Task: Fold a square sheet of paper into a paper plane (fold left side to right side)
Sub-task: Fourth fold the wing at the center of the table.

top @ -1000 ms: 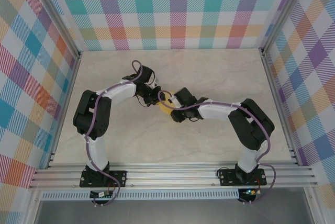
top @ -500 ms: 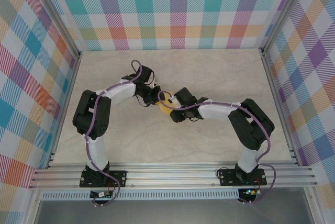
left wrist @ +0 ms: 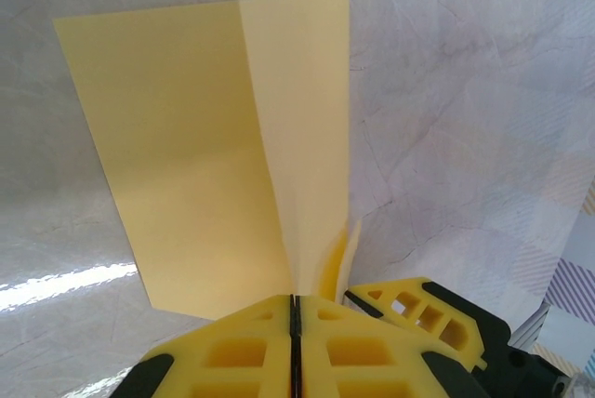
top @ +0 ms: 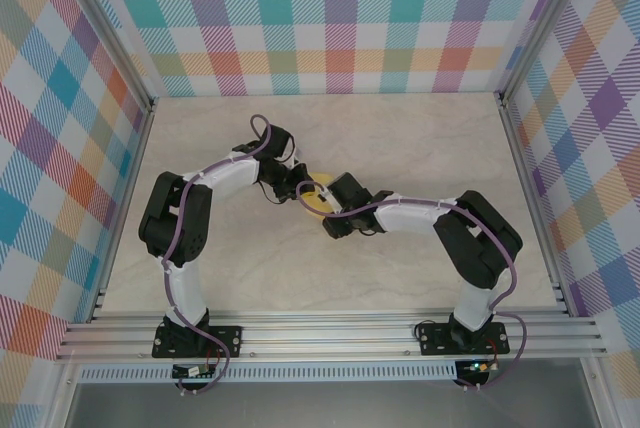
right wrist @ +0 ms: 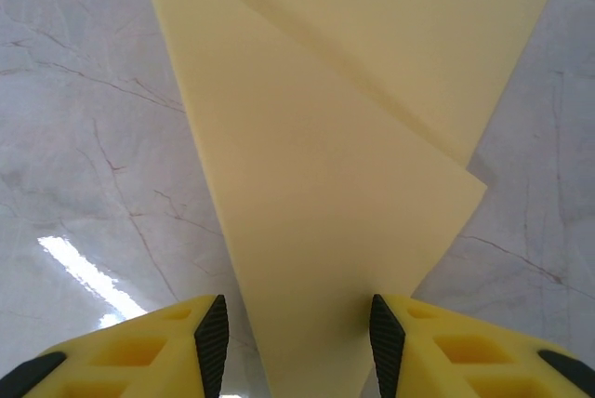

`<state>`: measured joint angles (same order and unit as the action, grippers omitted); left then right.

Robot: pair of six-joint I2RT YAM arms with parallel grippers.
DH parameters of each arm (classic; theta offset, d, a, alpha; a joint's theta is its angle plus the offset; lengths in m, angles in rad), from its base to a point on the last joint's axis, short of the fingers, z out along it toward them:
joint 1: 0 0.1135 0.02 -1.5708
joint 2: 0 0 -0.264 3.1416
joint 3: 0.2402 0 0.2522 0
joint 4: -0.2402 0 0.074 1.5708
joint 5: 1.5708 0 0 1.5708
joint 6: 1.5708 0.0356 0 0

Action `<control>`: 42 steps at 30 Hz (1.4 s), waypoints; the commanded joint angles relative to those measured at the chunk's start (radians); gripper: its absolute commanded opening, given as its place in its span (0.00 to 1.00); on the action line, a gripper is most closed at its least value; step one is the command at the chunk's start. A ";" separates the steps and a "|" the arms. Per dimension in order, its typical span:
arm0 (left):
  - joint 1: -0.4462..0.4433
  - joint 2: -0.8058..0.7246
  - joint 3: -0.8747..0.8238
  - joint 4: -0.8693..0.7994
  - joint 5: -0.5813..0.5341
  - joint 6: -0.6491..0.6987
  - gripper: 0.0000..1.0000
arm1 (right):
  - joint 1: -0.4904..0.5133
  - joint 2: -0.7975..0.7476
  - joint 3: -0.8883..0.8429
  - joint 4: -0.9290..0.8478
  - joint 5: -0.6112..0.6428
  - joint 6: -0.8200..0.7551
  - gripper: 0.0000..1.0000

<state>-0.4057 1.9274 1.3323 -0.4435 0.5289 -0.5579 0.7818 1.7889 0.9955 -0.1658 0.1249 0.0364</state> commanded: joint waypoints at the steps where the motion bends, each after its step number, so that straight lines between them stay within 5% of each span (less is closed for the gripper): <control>1: 0.015 -0.025 0.016 -0.026 -0.009 0.000 0.07 | 0.005 -0.008 -0.018 -0.003 0.034 -0.004 0.46; 13: 0.021 -0.026 0.015 -0.026 -0.005 0.002 0.08 | 0.005 -0.024 -0.031 -0.007 0.013 -0.009 0.33; 18: 0.022 -0.035 0.014 -0.028 -0.007 0.006 0.17 | 0.005 -0.024 -0.034 -0.005 0.009 -0.003 0.23; 31: 0.045 -0.110 0.001 -0.054 -0.013 0.028 0.44 | 0.005 -0.032 -0.035 -0.010 -0.011 0.001 0.28; 42: 0.062 -0.183 -0.044 -0.061 -0.031 0.037 0.55 | 0.004 -0.054 -0.029 -0.012 -0.019 0.003 0.28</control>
<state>-0.3546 1.7763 1.3113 -0.4732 0.5091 -0.5346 0.7818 1.7641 0.9741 -0.1692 0.1268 0.0368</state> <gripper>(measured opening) 0.544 0.285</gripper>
